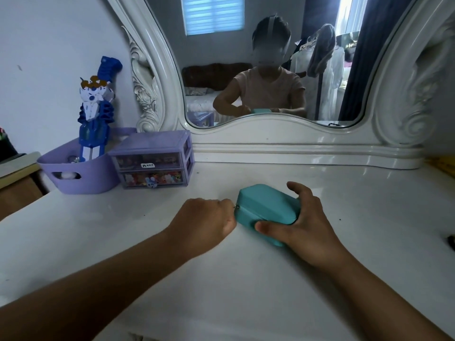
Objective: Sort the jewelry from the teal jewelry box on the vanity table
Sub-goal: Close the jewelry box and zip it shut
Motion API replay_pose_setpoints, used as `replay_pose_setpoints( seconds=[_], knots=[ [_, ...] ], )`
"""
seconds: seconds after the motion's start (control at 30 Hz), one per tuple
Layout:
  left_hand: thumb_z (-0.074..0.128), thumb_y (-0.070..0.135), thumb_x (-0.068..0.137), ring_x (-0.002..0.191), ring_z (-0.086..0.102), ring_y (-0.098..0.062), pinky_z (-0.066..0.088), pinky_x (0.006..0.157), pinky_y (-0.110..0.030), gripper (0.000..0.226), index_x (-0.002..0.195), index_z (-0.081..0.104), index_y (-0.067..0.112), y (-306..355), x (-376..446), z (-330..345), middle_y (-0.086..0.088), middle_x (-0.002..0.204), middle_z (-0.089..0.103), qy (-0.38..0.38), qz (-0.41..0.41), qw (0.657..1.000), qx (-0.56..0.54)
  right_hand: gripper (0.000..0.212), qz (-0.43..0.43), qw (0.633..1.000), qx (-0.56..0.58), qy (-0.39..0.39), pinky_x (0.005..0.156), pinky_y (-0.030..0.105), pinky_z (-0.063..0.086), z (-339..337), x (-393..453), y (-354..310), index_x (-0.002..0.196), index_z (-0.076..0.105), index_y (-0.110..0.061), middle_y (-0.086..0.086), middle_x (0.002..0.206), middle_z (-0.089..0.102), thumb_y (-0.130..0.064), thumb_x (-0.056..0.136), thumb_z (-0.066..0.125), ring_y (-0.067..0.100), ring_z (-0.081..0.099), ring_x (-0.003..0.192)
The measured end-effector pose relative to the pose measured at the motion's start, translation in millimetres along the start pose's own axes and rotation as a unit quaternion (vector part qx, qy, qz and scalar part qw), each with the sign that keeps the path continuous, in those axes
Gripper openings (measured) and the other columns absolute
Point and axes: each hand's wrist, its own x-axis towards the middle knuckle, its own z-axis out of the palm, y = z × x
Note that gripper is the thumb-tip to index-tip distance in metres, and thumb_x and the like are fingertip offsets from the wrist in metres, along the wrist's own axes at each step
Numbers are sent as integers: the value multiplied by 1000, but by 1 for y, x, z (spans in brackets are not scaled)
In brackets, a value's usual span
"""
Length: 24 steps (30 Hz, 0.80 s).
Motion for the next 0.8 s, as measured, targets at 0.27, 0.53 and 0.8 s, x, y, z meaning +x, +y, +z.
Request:
replay_pose_setpoints(
  seconds=[0.27,0.53,0.8],
  knots=[
    [16,51,77,61,57,-27,45,59,-38,50,79,50,14,-34,-16,11,-10,69,61,-115,-88,954,-263,105,-114,971,57,-204,92,15,45,-6,-12,-5,128,31,-48,-19,125,41,-19,47,90,-1,46,116],
    [31,26,87,79,62,-19,52,77,-36,26,99,54,21,-47,-18,21,-6,89,67,-183,-54,928,-321,103,-141,946,79,-280,92,14,43,-9,-14,-6,128,32,-50,-22,127,42,-6,53,88,0,44,121],
    [49,71,74,114,56,-2,47,97,-24,52,118,46,44,-22,-2,18,14,126,55,-53,-185,758,-623,121,-122,978,39,-165,89,1,36,-8,0,3,137,13,-48,-22,127,36,-17,49,91,-10,39,117]
  ],
)
